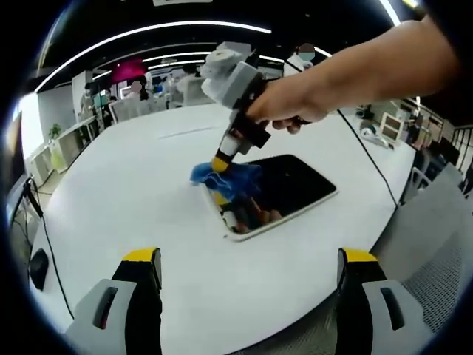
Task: Wipe the mirror surface with the cleaning cloth until all visible marks leave the cleaned area.
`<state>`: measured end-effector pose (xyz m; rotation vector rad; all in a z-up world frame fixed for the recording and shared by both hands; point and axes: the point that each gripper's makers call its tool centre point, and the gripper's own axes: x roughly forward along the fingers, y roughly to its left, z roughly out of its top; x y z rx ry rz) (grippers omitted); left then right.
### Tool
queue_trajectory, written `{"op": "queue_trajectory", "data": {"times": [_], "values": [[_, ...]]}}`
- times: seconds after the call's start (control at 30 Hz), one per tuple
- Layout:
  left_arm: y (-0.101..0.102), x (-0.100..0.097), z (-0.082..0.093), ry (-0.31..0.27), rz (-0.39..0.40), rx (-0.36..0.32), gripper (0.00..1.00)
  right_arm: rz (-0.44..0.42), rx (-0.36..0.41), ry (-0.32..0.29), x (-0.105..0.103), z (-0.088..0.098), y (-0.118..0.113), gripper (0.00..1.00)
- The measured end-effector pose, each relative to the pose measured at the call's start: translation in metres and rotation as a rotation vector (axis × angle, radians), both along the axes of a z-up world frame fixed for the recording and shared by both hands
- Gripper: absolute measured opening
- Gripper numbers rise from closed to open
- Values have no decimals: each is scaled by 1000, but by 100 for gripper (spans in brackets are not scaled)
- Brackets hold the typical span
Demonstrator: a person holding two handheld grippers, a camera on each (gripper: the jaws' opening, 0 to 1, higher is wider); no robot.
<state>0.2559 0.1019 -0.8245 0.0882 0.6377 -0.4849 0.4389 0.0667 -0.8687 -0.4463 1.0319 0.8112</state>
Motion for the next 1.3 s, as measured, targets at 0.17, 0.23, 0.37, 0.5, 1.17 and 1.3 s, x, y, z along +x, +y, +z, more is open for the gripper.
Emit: {"op": "queue_trajectory", "data": {"times": [0.17,0.23,0.37,0.5,1.17,1.3], "values": [[-5,-7,-5,27,-46,12,100,10,0,-1,3,-1,1,0],[-5,-16,-12,57,-105,72,100,13,-5,-1,3,-1,-2,0],[-9,-22,-12,77,-128,59,100,19,-14,-7,5,-2,-5,0],[-4,-32,-19,108,-156,97,100,17,-31,-14,1,-1,-10,0],[16,-35,-4,40,-47,47,100,19,-78,-30,-3,-2,-39,0],[16,-34,-3,33,-41,42,100,11,-84,-31,-4,-1,-47,0]]}}
